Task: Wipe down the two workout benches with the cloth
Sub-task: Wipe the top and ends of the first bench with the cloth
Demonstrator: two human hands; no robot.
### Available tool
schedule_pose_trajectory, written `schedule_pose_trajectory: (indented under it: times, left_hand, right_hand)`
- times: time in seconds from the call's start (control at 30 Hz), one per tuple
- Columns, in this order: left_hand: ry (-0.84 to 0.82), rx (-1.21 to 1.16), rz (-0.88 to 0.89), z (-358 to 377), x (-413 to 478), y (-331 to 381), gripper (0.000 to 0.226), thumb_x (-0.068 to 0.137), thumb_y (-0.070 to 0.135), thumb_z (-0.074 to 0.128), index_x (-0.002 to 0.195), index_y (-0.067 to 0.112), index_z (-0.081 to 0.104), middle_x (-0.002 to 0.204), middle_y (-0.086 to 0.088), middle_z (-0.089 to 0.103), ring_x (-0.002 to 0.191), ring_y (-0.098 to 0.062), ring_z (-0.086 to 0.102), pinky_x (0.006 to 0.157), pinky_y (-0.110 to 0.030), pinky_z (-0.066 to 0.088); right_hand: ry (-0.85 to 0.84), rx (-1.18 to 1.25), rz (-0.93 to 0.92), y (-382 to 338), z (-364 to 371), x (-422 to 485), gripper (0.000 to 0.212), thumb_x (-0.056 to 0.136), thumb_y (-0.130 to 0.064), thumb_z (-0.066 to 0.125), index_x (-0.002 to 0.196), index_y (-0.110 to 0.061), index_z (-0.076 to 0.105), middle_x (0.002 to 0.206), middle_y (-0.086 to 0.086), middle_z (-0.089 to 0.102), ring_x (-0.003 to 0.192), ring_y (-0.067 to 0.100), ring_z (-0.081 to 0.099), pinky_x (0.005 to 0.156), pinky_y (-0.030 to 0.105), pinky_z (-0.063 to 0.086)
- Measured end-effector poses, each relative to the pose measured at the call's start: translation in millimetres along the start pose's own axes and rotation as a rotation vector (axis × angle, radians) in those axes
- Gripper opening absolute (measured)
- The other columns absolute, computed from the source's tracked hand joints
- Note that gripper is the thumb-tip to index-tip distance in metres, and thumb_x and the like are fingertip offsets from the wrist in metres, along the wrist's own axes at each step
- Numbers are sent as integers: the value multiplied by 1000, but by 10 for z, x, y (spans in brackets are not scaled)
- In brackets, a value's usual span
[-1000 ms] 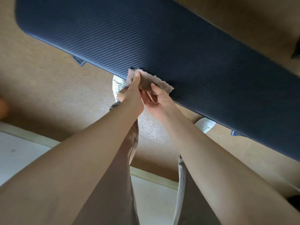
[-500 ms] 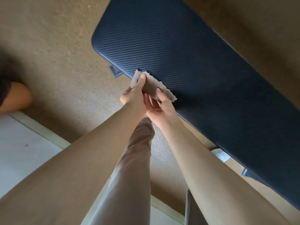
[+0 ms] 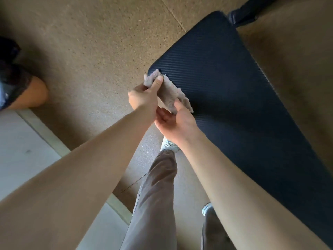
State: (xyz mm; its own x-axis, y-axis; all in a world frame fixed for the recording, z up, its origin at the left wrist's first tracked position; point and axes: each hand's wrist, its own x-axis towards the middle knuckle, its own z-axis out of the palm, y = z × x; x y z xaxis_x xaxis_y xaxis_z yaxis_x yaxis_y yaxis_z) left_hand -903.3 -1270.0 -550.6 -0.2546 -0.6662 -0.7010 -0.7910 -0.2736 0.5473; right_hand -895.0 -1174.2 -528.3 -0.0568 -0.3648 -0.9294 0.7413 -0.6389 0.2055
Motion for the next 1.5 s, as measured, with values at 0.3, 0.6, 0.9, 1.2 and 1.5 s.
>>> schedule_pose_trajectory:
  times: [0.3, 0.6, 0.9, 1.2, 1.5]
  left_hand:
    - [-132, 544, 226, -85, 539, 603, 45, 68, 69, 83, 67, 25, 69, 62, 12, 61, 55, -2, 55, 47, -21, 40]
    - [-386, -49, -49, -186, 859, 869, 53, 92, 53, 62, 111, 5, 74, 107, -11, 78, 101, -24, 75, 70, -28, 58]
    - [-404, -47, 151, -337, 573, 233, 17, 93, 18, 66, 108, 21, 72, 98, 6, 74, 92, -12, 68, 90, -31, 57]
    - [-544, 550, 531, -21, 562, 561, 43, 109, 39, 47, 150, 27, 51, 88, -2, 65, 64, -9, 54, 48, -8, 37]
    - [-580, 901, 779, 721, 597, 1043, 67, 105, 47, 48, 163, 27, 21, 149, -10, 54, 131, -34, 56, 105, -50, 50]
  right_hand:
    - [-175, -1636, -1114, -273, 329, 9, 11, 88, -2, 64, 92, -7, 73, 90, 5, 74, 87, 22, 71, 82, 42, 60]
    - [-598, -3016, -1213, -736, 1006, 417, 50, 93, -44, 63, 135, -19, 62, 147, 1, 55, 141, 28, 41, 118, 45, 29]
    - [-326, -3162, -710, -1202, 1618, 487, 85, 63, -98, 52, 112, -30, 66, 104, -6, 61, 113, 26, 59, 117, 47, 29]
    - [-279, -3112, -830, -1708, 1564, 348, 67, 91, -81, 29, 122, -34, 65, 117, -11, 62, 125, 23, 43, 118, 53, 16]
    - [57, -2790, -1129, -2283, 1289, 40, 75, 86, -66, 67, 151, -36, 43, 162, -13, 37, 145, 25, 29, 109, 54, 23]
